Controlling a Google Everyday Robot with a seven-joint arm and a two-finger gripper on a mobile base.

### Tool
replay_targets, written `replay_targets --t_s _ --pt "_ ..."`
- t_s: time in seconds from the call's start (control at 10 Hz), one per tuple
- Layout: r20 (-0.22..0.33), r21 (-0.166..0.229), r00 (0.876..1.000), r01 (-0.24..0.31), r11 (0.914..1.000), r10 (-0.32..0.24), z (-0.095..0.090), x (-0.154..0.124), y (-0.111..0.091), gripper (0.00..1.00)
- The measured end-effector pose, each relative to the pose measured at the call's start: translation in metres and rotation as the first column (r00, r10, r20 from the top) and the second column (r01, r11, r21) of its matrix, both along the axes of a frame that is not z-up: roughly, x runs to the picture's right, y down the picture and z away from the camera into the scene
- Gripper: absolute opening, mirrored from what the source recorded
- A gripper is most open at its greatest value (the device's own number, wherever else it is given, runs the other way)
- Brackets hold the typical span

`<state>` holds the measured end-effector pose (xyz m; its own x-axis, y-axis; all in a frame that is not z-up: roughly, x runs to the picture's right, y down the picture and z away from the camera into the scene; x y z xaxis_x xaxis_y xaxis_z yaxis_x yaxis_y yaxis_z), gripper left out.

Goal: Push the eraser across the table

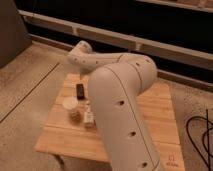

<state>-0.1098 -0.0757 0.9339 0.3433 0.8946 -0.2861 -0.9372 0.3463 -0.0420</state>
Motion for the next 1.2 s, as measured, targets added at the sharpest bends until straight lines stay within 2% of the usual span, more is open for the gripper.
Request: replay_targets --t_s 0.2,0.3,0.5,0.8,1.0,1.2 --pt "-0.069 0.013 0.997 -0.027 0.9996 0.027 0.009 0.021 0.003 0.65" --pt "-0.126 0.025 0.990 -0.067 0.9975 0.069 0.013 0.041 0.002 0.65" --pt "-0.172 0.025 0.976 -0.129 0.9913 0.132 0.019 0.060 0.007 0.65" --pt "-0.169 -0.023 0.974 -0.157 0.9872 0.151 0.035 0.047 0.029 0.65" --pt "-0.154 -0.070 0.980 -0.136 0.9882 0.124 0.049 0.028 0.048 0.65" --pt "-0.159 -0.105 0.981 -0.124 0.9867 0.107 0.059 0.025 0.058 0.65"
